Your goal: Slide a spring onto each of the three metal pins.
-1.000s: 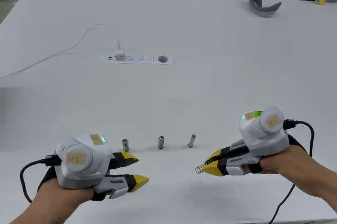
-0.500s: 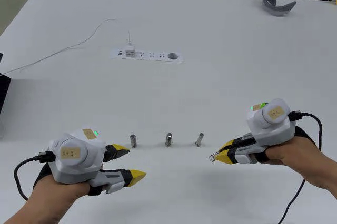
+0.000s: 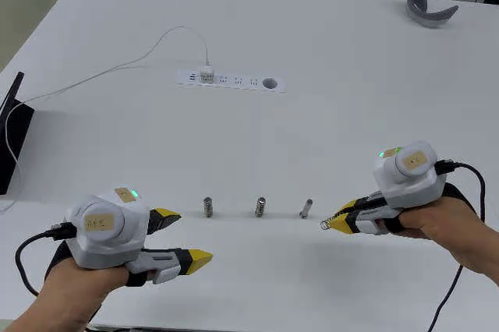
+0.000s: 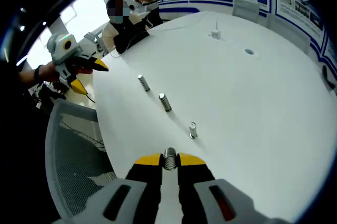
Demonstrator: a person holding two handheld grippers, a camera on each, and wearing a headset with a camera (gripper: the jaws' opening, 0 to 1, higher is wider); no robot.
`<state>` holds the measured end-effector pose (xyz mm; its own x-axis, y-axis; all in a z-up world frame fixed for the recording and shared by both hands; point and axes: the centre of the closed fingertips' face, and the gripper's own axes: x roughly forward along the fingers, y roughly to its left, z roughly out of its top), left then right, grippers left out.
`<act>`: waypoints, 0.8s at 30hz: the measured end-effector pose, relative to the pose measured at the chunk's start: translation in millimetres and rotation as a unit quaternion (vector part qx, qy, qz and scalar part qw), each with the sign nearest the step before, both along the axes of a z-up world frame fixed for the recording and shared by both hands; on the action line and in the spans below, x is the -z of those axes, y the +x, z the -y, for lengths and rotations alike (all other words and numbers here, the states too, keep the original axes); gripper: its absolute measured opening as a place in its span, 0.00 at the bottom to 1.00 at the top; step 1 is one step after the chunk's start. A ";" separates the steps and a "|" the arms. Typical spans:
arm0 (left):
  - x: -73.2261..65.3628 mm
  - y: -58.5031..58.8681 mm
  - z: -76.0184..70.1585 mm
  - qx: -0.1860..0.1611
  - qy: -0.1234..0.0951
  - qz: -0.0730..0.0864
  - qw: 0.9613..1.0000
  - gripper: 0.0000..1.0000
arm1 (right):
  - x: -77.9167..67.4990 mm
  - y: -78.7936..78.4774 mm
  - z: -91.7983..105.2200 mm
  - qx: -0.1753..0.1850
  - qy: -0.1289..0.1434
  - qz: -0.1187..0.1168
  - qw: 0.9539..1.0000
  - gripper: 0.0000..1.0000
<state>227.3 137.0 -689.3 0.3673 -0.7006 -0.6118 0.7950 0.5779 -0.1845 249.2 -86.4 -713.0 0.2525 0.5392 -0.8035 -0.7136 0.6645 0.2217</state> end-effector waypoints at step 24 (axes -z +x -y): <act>13.9 -0.4 -41.7 -0.068 0.014 -0.021 0.997 0.69 | 9.6 43.0 -4.1 -0.036 -0.058 0.026 0.997 0.12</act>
<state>226.9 178.7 -703.3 0.4315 -0.6289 -0.6467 0.7006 0.6853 -0.1990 292.2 -82.3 -722.7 0.2597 0.4624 -0.8478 -0.7692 0.6298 0.1078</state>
